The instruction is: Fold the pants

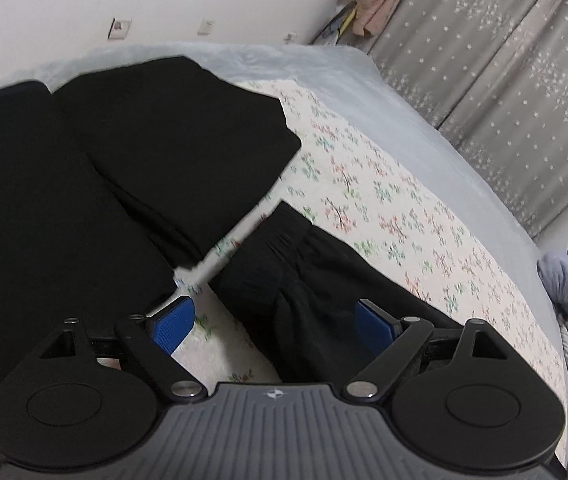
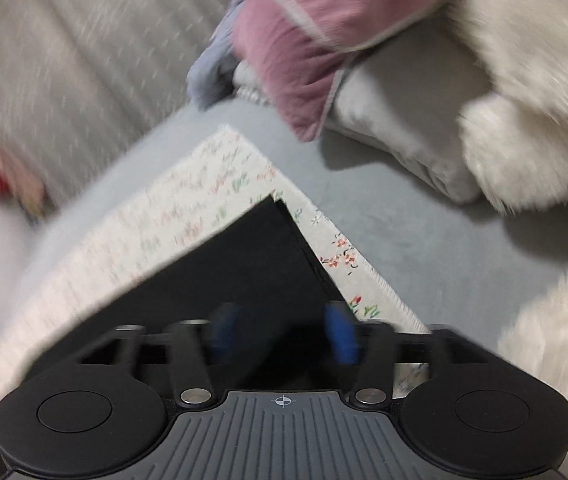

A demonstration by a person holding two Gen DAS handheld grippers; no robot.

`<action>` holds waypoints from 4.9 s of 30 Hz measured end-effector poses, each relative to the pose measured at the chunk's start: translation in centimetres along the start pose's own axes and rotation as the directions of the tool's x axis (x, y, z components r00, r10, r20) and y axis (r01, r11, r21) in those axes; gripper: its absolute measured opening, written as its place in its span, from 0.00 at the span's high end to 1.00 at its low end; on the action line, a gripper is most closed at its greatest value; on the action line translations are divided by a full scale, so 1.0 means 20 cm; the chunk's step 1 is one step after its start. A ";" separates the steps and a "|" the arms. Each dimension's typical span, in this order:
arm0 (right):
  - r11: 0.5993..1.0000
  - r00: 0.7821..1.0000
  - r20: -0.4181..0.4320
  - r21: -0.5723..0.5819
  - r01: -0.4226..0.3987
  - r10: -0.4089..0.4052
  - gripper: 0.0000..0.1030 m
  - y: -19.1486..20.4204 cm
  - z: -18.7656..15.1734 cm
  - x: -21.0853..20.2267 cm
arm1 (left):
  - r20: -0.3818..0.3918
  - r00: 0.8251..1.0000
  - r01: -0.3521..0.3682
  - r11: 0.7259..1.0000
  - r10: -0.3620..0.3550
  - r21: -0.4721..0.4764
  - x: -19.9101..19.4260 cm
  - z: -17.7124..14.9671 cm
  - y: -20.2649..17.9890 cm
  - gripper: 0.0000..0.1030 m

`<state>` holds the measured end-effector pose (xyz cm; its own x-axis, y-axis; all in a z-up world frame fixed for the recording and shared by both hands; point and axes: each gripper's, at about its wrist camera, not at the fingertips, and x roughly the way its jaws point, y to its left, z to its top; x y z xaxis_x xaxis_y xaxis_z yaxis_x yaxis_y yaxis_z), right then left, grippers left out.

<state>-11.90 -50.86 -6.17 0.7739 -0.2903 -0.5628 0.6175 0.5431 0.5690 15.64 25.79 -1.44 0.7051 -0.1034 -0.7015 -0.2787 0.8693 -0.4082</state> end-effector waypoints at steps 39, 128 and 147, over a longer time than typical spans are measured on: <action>0.975 0.973 -0.124 -0.132 0.177 -0.193 0.92 0.04 -0.10 0.13 | -0.068 0.985 -0.138 0.960 0.159 0.245 0.15 -0.05 -0.03 0.39; 0.638 0.887 -0.405 -0.628 -0.446 0.222 0.38 1.87 -0.61 0.79 | -0.113 0.989 -0.016 0.837 0.092 0.547 0.37 -0.72 -0.75 0.04; 0.430 0.806 -0.570 -0.695 -0.576 0.159 0.78 2.28 -0.94 1.25 | -0.192 0.978 0.031 0.843 0.087 0.537 0.40 -0.63 -0.72 0.04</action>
<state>33.08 -18.45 -5.62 0.6417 0.3015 -0.7052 -0.2779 0.9484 0.1526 17.05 6.29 -8.44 0.5399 -0.1185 -0.8333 0.1372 0.9892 -0.0518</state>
